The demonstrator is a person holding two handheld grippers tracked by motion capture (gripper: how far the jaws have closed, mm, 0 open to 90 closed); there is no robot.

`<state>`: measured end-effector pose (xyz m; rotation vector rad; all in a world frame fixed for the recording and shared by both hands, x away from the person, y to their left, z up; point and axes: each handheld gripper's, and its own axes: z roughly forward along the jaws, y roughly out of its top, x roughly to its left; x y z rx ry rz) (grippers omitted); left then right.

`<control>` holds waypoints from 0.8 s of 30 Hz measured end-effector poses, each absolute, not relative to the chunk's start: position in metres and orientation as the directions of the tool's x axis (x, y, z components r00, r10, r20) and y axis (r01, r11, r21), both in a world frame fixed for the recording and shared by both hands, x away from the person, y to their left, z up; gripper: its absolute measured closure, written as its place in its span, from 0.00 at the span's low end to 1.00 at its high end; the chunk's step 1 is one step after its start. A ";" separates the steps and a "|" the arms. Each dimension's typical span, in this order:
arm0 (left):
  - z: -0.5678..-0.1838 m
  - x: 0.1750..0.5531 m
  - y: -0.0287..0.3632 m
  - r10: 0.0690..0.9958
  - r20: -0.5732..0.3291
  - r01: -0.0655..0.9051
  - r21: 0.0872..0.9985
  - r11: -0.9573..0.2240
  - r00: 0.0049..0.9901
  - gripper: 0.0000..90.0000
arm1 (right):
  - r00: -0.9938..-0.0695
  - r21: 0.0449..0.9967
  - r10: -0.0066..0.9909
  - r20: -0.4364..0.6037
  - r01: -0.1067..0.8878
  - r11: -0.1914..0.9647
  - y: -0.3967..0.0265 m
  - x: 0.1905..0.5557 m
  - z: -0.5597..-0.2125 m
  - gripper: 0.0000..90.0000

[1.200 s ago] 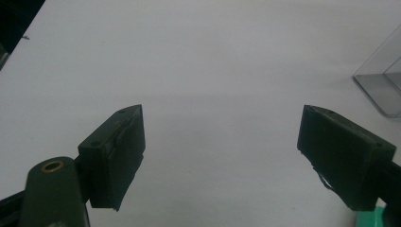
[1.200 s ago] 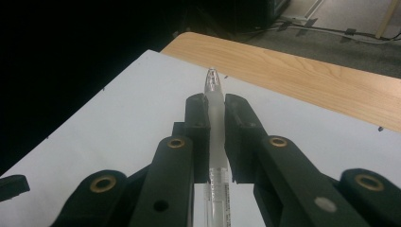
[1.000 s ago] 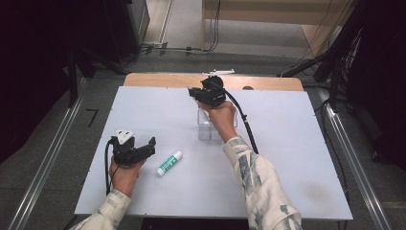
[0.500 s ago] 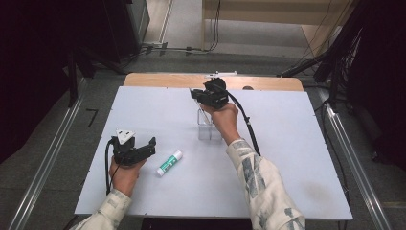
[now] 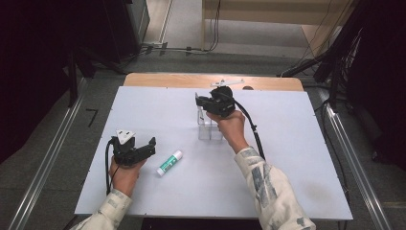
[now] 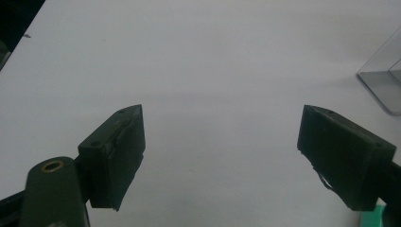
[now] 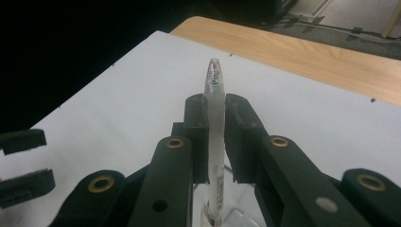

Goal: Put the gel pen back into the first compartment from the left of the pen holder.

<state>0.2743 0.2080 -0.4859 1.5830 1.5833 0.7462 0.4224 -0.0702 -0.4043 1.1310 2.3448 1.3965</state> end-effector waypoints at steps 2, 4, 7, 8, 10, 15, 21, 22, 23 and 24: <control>-0.486 0.275 0.208 0.992 -0.109 0.547 0.835 0.059 0.059 0.18 | -0.694 0.811 0.688 0.211 0.517 0.273 -0.073 0.420 -0.406 0.86; -0.486 0.275 0.207 0.993 -0.106 0.546 0.836 0.056 0.060 0.18 | -0.699 0.808 0.686 0.202 0.515 0.287 -0.075 0.417 -0.408 0.86; -0.486 0.275 0.207 0.993 -0.103 0.549 0.834 0.052 0.063 0.18 | -0.704 0.804 0.682 0.196 0.514 0.299 -0.077 0.413 -0.410 0.86; -0.487 0.275 0.206 0.993 -0.104 0.551 0.833 0.052 0.063 0.18 | -0.704 0.803 0.682 0.196 0.515 0.300 -0.077 0.413 -0.411 0.86; -0.487 0.275 0.206 0.993 -0.103 0.550 0.833 0.053 0.062 0.18 | -0.708 0.801 0.682 0.184 0.510 0.313 -0.077 0.412 -0.412 0.86; -0.487 0.275 0.207 0.993 -0.102 0.551 0.833 0.052 0.060 0.18 | -0.714 0.802 0.679 0.169 0.500 0.327 -0.077 0.409 -0.414 0.85; -0.487 0.274 0.208 0.993 -0.103 0.549 0.834 0.055 0.057 0.18 | -0.719 0.807 0.672 0.177 0.497 0.319 -0.081 0.406 -0.415 0.77; -0.487 0.274 0.208 0.993 -0.102 0.550 0.833 0.054 0.056 0.18 | -0.719 0.807 0.671 0.180 0.499 0.317 -0.083 0.405 -0.415 0.75; -0.487 0.274 0.208 0.993 -0.101 0.551 0.833 0.054 0.057 0.18 | -0.719 0.808 0.671 0.179 0.497 0.316 -0.085 0.405 -0.415 0.73; -0.487 0.274 0.208 0.993 -0.101 0.550 0.834 0.053 0.057 0.18 | -0.717 0.810 0.673 0.184 0.498 0.310 -0.087 0.404 -0.414 0.72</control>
